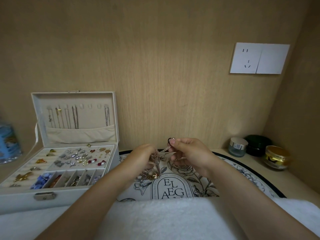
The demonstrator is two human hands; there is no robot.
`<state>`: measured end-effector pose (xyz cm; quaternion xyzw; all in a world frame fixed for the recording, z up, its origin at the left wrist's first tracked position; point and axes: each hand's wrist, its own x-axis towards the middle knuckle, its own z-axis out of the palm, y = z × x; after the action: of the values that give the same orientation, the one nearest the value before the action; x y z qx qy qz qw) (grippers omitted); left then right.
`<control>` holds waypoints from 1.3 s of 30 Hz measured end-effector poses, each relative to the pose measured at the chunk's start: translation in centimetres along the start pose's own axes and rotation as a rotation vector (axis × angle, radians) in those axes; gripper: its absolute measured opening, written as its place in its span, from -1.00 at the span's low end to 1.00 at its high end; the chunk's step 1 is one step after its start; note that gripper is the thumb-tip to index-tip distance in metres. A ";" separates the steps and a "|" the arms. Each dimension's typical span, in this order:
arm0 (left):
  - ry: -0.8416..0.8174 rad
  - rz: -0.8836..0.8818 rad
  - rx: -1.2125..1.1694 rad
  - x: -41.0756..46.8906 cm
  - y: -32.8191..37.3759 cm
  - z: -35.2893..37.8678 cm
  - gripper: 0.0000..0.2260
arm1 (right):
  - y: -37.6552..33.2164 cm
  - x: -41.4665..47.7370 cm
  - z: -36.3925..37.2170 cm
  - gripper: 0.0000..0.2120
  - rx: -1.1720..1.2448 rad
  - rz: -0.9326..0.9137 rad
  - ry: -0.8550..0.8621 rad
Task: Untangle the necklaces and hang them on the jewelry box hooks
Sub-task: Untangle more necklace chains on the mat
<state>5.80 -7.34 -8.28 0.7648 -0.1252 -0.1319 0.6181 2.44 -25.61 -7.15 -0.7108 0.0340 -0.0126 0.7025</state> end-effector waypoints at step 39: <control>0.157 0.303 0.108 -1.0 -0.1 0.1 -0.95 | 0.6 -0.3 0.0 -0.87 -0.369 -0.177 -0.191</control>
<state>4.85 -7.04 -8.39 0.7771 -0.1973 0.0298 0.5969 2.14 -25.58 -7.75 -0.8253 -0.0935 -0.0007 0.5568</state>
